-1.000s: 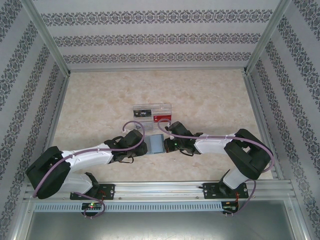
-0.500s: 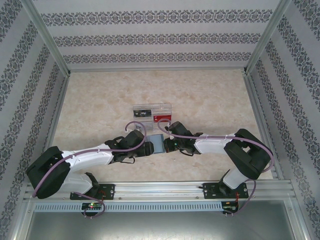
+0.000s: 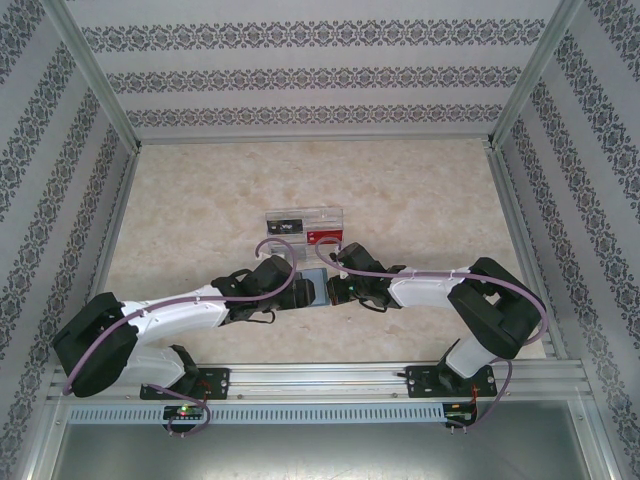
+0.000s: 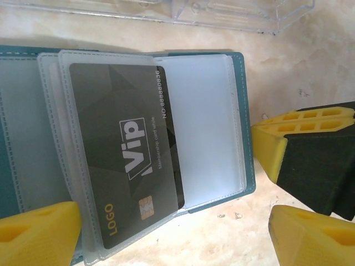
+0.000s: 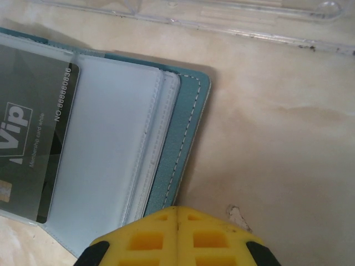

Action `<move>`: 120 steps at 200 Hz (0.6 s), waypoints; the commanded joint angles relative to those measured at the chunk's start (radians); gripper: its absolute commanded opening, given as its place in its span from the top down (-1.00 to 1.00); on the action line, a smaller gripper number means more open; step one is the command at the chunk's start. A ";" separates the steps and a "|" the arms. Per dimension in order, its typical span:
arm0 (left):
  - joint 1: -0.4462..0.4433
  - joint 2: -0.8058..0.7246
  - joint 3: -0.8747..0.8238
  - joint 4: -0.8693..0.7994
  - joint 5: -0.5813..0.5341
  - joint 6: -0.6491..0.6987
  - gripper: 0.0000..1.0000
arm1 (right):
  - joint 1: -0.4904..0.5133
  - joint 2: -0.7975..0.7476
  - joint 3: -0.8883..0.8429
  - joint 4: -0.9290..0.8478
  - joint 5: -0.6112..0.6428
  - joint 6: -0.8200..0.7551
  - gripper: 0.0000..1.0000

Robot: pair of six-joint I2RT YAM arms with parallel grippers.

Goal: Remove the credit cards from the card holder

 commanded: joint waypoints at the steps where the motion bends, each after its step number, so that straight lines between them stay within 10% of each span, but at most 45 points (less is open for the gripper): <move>1: -0.020 0.010 0.032 0.010 0.003 0.021 -0.82 | 0.005 0.023 0.007 0.003 -0.039 0.014 1.00; 64: -0.019 -0.072 0.032 -0.136 -0.117 0.034 -0.99 | 0.003 -0.012 -0.002 -0.003 -0.016 0.003 0.95; 120: 0.043 -0.135 -0.024 -0.148 -0.132 0.085 -0.41 | 0.020 -0.115 -0.010 -0.004 0.016 0.008 0.75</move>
